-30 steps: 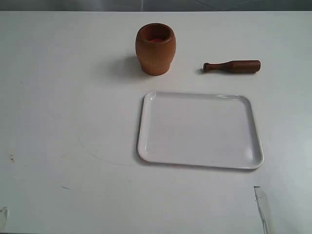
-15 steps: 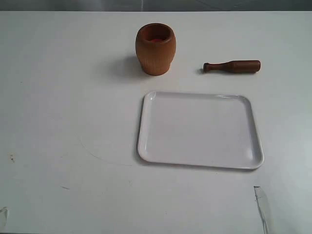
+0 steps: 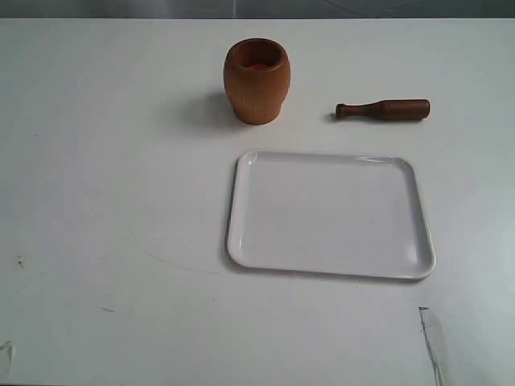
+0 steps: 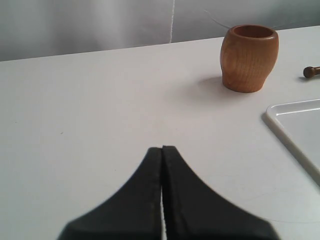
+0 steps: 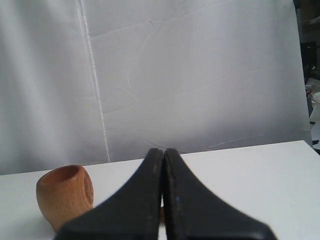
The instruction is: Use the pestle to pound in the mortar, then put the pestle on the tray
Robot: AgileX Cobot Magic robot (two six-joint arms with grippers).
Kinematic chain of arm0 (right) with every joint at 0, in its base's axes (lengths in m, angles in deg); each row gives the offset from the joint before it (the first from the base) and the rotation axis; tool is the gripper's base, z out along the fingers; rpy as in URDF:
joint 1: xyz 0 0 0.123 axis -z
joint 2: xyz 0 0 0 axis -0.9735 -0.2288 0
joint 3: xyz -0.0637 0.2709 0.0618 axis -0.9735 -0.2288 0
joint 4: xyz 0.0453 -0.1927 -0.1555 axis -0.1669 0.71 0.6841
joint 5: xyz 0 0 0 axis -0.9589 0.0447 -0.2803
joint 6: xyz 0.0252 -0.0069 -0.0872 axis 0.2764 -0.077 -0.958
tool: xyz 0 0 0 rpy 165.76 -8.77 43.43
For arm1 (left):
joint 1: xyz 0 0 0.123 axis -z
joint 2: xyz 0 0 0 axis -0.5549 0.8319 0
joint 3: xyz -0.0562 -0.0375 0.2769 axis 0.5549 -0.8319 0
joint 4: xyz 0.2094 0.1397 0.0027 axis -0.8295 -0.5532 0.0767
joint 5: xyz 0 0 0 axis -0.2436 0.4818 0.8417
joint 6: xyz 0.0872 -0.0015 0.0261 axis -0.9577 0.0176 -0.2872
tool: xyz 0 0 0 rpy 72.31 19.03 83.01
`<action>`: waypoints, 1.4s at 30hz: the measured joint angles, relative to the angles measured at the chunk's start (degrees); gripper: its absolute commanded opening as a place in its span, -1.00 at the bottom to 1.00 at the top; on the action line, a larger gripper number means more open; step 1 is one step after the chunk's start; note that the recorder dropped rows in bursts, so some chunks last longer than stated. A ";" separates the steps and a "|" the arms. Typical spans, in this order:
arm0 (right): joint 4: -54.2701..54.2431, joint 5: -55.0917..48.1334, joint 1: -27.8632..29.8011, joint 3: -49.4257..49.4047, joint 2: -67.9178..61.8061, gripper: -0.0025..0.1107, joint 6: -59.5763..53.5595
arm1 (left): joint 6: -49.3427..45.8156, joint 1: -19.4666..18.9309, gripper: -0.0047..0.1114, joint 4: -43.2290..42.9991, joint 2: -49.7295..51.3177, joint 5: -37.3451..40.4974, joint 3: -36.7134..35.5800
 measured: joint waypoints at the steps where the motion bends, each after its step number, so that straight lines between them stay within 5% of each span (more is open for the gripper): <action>1: -0.17 0.00 0.00 0.00 0.00 -0.96 0.00 | 0.00 0.00 -0.92 0.00 0.00 0.00 0.00; 15: -1.07 1.04 0.00 0.00 0.00 -0.96 0.00 | 0.00 0.00 -0.92 0.00 0.00 0.00 0.00; 23: -13.51 5.74 0.00 0.17 0.10 -0.96 -0.27 | 0.00 0.00 -0.92 0.00 0.00 0.00 0.00; 31: -5.47 4.33 0.00 17.57 -2.10 -0.96 -5.27 | 0.00 0.00 -0.92 0.00 0.00 0.00 0.00; 42: 1.60 -15.64 -0.63 43.45 -38.62 -0.96 -21.39 | 0.00 0.00 -0.92 0.00 0.00 0.00 0.00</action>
